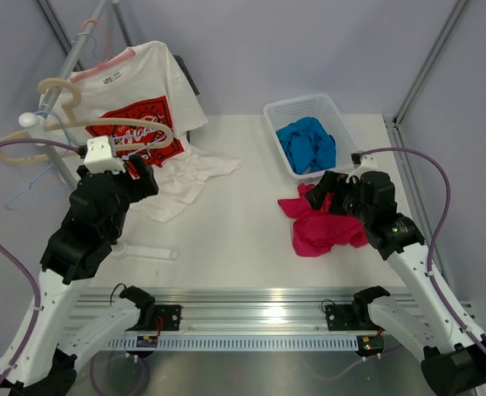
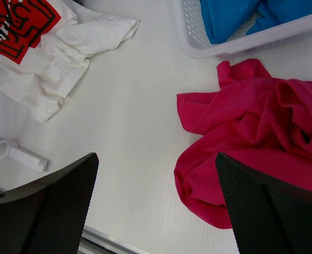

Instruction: Remove the t-shirt from the hanger

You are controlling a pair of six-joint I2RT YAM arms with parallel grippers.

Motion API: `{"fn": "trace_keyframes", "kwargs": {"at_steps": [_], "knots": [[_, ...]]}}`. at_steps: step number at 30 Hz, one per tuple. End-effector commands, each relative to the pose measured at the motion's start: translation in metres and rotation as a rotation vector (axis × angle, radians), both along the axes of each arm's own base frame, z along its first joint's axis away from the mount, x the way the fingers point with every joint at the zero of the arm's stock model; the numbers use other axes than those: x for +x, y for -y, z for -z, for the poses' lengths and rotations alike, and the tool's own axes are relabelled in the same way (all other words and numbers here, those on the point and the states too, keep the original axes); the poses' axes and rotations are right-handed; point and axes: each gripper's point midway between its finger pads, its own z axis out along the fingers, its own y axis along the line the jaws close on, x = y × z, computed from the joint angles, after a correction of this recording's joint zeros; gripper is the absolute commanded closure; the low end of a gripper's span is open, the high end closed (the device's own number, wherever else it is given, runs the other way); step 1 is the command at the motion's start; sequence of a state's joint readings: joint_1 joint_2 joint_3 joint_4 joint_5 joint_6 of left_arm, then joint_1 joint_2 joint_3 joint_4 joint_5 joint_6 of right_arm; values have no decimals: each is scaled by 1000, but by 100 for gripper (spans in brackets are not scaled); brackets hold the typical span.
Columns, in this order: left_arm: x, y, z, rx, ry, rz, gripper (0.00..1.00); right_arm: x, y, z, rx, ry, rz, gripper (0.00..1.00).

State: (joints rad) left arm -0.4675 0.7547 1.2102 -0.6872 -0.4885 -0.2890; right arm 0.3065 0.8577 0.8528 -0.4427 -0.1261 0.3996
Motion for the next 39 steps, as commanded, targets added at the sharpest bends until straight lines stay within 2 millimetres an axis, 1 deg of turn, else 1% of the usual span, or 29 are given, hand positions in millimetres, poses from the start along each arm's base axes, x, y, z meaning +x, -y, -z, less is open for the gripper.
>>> {"fn": "trace_keyframes", "kwargs": {"at_steps": [1,3,5,7,8,9,10,11,12,13,14,15,16,17,19,21,23,26,28,29,30,31,32,35,36,39], "knots": [[7,-18,-16,-8,75,-119,18,2,-5,-5,11,42,-32,0],[6,-27,-15,-7,75,-173,22,2,-4,-6,4,48,-32,1],[6,-36,-9,-12,70,-239,23,1,-4,-6,5,48,-35,1],[7,-35,-5,-20,72,-234,23,1,-4,-8,3,56,-40,1],[7,-22,-7,-36,85,-152,23,0,-5,-9,4,59,-43,1],[10,-8,-17,-53,130,-69,23,0,-5,-10,5,64,-47,1],[11,17,-12,-43,132,78,23,-1,-5,-11,7,67,-48,1],[12,26,-20,-63,163,122,28,-1,-5,-12,9,73,-50,0],[15,35,-18,-76,152,153,33,-2,-6,-14,18,79,-50,0],[18,45,-16,-77,135,201,43,-3,-7,-15,26,83,-54,0],[27,53,-8,-60,87,216,51,-4,-8,-18,38,98,-57,0],[32,57,-3,-57,58,223,79,-5,-8,-20,44,106,-61,1],[42,62,6,-41,13,224,98,-4,-9,-21,45,112,-63,0],[46,64,10,-32,-4,222,100,-5,-8,-23,44,117,-62,0],[57,68,18,-22,-25,213,100,-3,-8,-24,38,122,-63,0],[65,68,21,-21,-29,191,100,-2,-9,-25,39,129,-65,1],[77,70,17,-17,-19,166,100,-1,-10,-23,46,124,-69,1],[95,55,3,19,14,48,100,0,-15,-21,61,129,-86,0],[103,52,-6,30,37,17,100,2,-14,-18,53,130,-86,0],[105,50,-13,40,53,9,100,2,-14,-20,51,136,-86,1],[110,47,-14,51,56,-22,100,2,-14,-19,48,133,-84,0],[113,46,-19,51,77,-35,100,1,-14,-23,49,140,-87,0],[118,47,-20,64,82,-39,100,0,-14,-25,54,146,-91,1],[129,54,-34,52,125,-24,100,-3,-13,-31,58,171,-89,1],[136,59,-28,61,109,-19,100,-4,-12,-33,56,181,-89,0],[149,65,-27,65,101,-18,100,-6,-11,-32,47,180,-89,1]]}}
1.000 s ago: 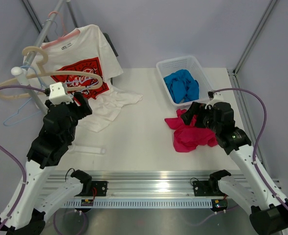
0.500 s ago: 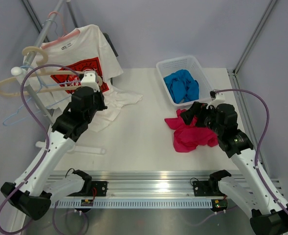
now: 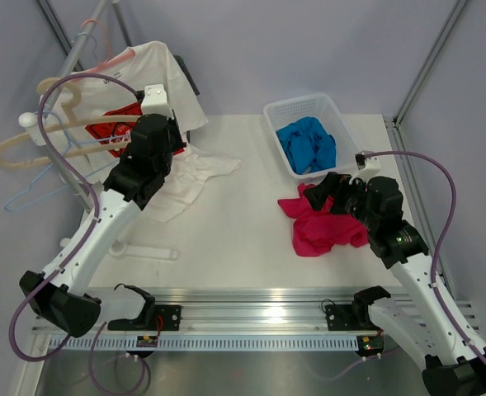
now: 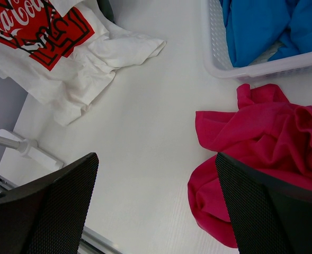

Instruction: Remove the t-shirt from the hanger

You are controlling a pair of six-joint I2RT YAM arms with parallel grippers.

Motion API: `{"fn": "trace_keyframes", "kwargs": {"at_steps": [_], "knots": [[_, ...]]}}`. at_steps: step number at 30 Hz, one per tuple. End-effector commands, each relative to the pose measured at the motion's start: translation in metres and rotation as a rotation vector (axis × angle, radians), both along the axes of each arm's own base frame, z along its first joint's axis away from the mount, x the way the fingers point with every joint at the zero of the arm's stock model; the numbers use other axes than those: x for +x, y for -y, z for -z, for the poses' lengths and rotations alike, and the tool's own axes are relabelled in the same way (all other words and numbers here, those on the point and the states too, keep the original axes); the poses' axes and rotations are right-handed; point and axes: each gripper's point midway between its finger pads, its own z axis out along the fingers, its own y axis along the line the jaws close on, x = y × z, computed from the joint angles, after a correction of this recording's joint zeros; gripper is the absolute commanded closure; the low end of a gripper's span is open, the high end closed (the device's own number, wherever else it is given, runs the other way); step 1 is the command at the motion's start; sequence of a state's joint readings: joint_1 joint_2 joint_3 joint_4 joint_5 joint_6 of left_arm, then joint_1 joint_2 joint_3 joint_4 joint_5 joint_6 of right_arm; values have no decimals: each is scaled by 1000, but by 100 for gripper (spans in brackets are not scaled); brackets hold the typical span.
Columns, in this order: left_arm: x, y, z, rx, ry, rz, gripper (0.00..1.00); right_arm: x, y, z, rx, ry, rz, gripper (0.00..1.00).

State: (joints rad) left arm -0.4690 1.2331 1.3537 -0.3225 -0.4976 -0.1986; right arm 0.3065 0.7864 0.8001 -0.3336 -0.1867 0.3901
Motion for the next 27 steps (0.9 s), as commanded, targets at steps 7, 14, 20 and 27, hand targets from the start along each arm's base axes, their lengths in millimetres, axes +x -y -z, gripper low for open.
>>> {"fn": "trace_keyframes", "kwargs": {"at_steps": [7,14,20,27], "knots": [[14,-14,-28,6,86,-118,100,-2,-2,-12,-7,63,-31,0],[-10,-22,-34,3,98,-90,100,-3,-1,-7,-6,57,-29,0],[-22,-48,-29,62,57,-204,100,-4,-2,-6,-3,56,-34,0],[-25,-63,-28,109,29,-288,100,-6,-1,-7,-7,65,-34,0]]}}
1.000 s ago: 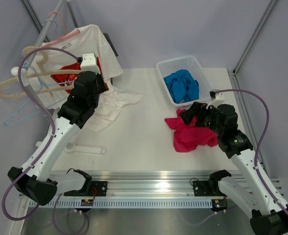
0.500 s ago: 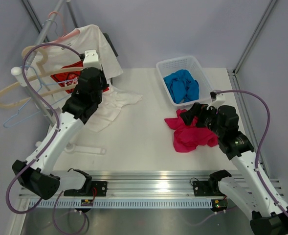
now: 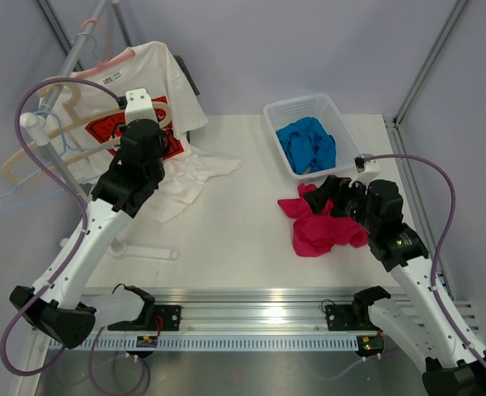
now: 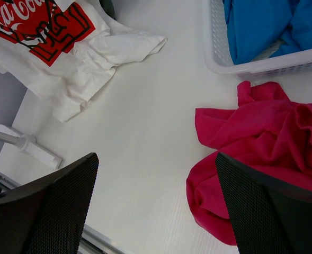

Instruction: Remove the t-shirt from the hanger

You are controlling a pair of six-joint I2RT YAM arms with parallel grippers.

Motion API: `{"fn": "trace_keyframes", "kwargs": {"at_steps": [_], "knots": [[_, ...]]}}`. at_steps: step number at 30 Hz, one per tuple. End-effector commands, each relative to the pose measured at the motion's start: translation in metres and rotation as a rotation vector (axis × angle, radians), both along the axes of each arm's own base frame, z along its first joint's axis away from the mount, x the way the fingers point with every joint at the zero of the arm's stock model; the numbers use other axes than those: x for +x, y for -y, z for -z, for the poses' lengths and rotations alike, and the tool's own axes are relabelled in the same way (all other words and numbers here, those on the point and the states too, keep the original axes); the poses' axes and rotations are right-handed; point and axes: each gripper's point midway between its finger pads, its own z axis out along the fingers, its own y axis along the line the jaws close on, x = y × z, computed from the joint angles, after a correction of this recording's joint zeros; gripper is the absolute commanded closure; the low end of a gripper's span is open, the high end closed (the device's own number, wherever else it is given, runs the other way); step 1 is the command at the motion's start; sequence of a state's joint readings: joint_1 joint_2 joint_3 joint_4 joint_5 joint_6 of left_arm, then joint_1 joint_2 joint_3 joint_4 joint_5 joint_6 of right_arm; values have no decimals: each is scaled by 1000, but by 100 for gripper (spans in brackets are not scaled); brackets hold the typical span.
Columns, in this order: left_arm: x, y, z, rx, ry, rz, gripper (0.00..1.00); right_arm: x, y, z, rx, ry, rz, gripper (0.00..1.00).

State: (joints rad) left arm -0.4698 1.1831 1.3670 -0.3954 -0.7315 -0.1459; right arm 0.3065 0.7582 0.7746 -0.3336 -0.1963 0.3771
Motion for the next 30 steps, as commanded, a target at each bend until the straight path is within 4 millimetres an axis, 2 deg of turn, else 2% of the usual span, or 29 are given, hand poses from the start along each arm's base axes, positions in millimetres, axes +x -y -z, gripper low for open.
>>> {"fn": "trace_keyframes", "kwargs": {"at_steps": [1,5,8,10,13,14,15,16,17,20,21,24,25,27,30], "knots": [[-3,-10,-15,8,25,-58,100,0,-2,-13,2,60,-21,1],[-8,14,-13,-23,3,100,100,1,-3,-12,3,55,-27,1],[-23,41,-13,-64,3,284,100,2,-4,-10,1,53,-27,0],[-37,51,-22,-83,24,366,100,3,-3,-8,-1,44,-19,1],[-59,78,-32,-83,50,509,88,5,0,-4,-5,24,4,1],[-64,88,-34,-81,50,553,78,6,3,-2,-8,13,20,0],[-74,108,-37,-70,54,625,73,6,4,-1,-5,7,29,1],[-78,118,-38,-67,50,658,66,6,6,0,-5,1,48,1],[-88,138,-36,-66,35,732,53,6,8,2,-8,-8,61,0],[-104,177,-32,-118,10,870,34,5,18,7,12,-41,139,0],[-107,186,-22,-129,-11,890,23,3,22,11,16,-50,166,0],[-119,209,-2,-130,-34,944,1,1,46,22,22,-78,318,1],[-121,215,21,-117,-74,954,1,1,58,25,12,-82,386,1],[-129,227,32,-155,-79,986,1,-5,67,36,5,-123,445,0],[-137,232,61,-226,-78,1004,1,-7,71,56,-12,-199,484,1]]}}
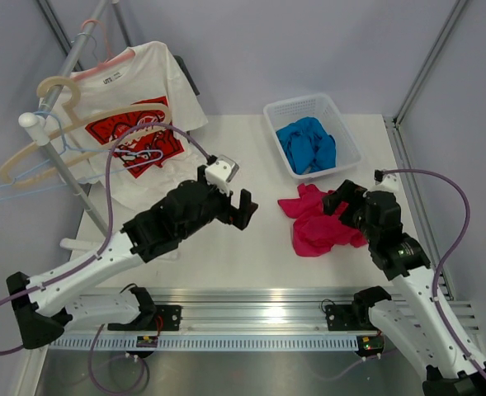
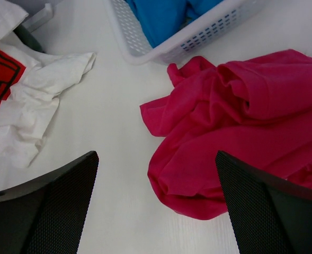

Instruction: Remove the t-shirt from the hanger

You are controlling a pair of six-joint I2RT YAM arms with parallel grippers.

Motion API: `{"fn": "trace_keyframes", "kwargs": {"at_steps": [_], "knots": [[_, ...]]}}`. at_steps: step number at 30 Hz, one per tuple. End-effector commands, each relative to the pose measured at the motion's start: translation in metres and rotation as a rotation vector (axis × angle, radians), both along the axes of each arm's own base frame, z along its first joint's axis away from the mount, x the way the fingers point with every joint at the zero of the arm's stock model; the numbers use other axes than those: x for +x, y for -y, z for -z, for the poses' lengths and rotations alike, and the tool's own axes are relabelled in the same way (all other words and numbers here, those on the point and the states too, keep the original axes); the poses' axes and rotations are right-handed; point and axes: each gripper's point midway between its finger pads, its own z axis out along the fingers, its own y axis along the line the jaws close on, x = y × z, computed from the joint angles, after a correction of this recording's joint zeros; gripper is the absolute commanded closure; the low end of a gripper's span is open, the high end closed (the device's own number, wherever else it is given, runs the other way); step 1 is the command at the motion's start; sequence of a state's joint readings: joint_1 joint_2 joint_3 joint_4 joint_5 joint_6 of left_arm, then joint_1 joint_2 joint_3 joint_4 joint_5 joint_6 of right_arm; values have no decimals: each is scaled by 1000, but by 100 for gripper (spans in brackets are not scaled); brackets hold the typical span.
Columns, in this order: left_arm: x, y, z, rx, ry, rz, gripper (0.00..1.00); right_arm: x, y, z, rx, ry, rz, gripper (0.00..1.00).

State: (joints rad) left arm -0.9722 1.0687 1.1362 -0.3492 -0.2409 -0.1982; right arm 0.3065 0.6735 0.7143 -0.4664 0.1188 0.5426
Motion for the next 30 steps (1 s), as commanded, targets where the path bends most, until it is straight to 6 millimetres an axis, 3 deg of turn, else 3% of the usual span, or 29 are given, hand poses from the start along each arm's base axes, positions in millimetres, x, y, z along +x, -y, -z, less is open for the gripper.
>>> {"fn": "trace_keyframes", "kwargs": {"at_steps": [1,5,8,12,15,20,28,30], "knots": [[-8,9,4,-163,-7,17,1,-1,20,27,-14,-100,146,0],[-10,-5,46,-198,-41,-45,1,5,25,60,-1,-191,232,1],[-13,-13,65,-194,-59,-68,1,1,41,80,8,-277,388,0],[-15,-30,79,-191,-39,-104,1,3,55,99,30,-330,561,1],[-21,-35,82,-216,-14,-84,1,17,56,111,59,-338,635,0],[-44,-23,88,-230,-66,50,1,33,51,153,63,-420,709,0],[-35,-28,106,-209,-81,-18,1,46,41,147,158,-385,728,7],[-34,-33,106,-205,-76,-35,1,50,32,151,199,-410,711,18]]}}
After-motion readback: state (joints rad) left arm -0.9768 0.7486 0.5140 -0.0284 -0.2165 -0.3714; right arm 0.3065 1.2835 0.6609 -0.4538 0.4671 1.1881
